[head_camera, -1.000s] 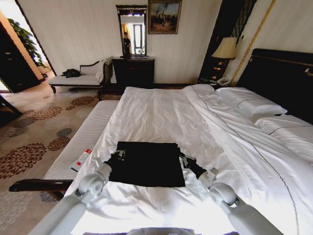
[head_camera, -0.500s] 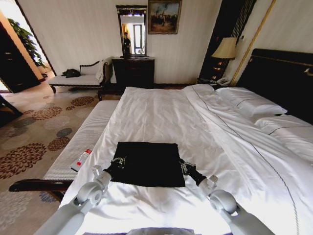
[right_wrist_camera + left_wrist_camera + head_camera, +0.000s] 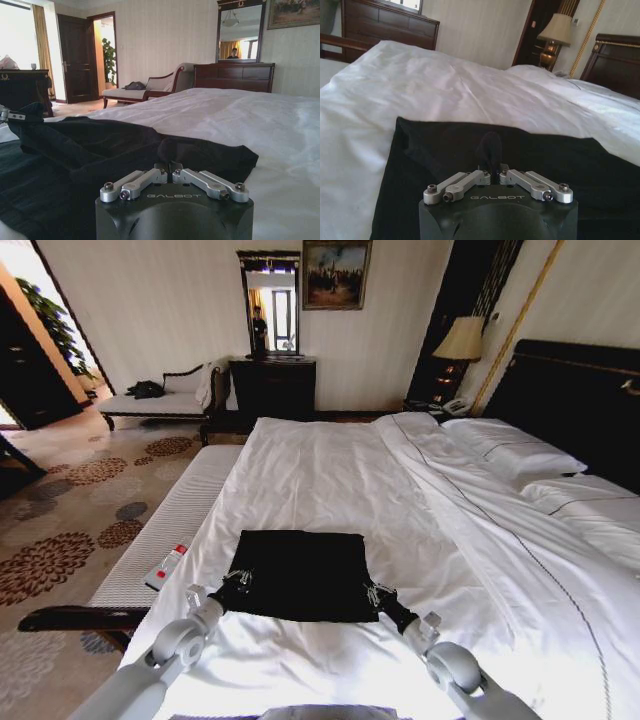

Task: Fold the clothes on the bed.

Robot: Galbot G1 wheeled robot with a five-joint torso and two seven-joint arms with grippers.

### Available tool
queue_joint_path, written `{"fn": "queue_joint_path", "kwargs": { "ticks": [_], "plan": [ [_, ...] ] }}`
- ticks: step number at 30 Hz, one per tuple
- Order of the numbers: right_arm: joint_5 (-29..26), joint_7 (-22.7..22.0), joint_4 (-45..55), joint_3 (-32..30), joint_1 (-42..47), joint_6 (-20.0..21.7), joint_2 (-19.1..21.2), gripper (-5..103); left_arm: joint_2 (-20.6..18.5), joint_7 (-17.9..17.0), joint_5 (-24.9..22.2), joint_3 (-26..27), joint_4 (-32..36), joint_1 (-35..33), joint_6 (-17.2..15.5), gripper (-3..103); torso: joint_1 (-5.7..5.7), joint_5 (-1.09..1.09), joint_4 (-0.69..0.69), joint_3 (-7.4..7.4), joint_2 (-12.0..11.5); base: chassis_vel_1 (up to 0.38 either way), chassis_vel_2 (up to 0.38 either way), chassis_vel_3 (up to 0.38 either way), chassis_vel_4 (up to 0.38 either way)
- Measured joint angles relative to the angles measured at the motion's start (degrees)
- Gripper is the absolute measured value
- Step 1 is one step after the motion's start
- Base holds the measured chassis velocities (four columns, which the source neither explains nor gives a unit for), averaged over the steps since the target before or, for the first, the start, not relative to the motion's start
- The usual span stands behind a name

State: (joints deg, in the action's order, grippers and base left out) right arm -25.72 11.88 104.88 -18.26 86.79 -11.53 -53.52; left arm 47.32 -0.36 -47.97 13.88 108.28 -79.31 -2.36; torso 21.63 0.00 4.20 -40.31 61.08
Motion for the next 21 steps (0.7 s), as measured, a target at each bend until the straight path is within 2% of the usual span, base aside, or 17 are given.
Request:
{"fn": "queue_joint_path", "kwargs": {
  "ticks": [13,21],
  "plan": [
    [1.89,0.59,-0.36,-0.06,1.65,-1.30,-0.49,0,-3.53,0.43,0.19,1.47,0.05,-1.80,0.37,3,0.00,0.01,0.01,0.00,0.00,0.000,0.000,0.000,0.000],
    [2.19,0.60,-0.12,-0.33,2.45,-1.52,-0.25,0,-4.05,0.93,-0.32,2.46,-0.61,-1.96,0.60,3,0.00,0.00,0.00,0.00,-0.01,0.000,0.000,0.000,0.000]
  ]
}}
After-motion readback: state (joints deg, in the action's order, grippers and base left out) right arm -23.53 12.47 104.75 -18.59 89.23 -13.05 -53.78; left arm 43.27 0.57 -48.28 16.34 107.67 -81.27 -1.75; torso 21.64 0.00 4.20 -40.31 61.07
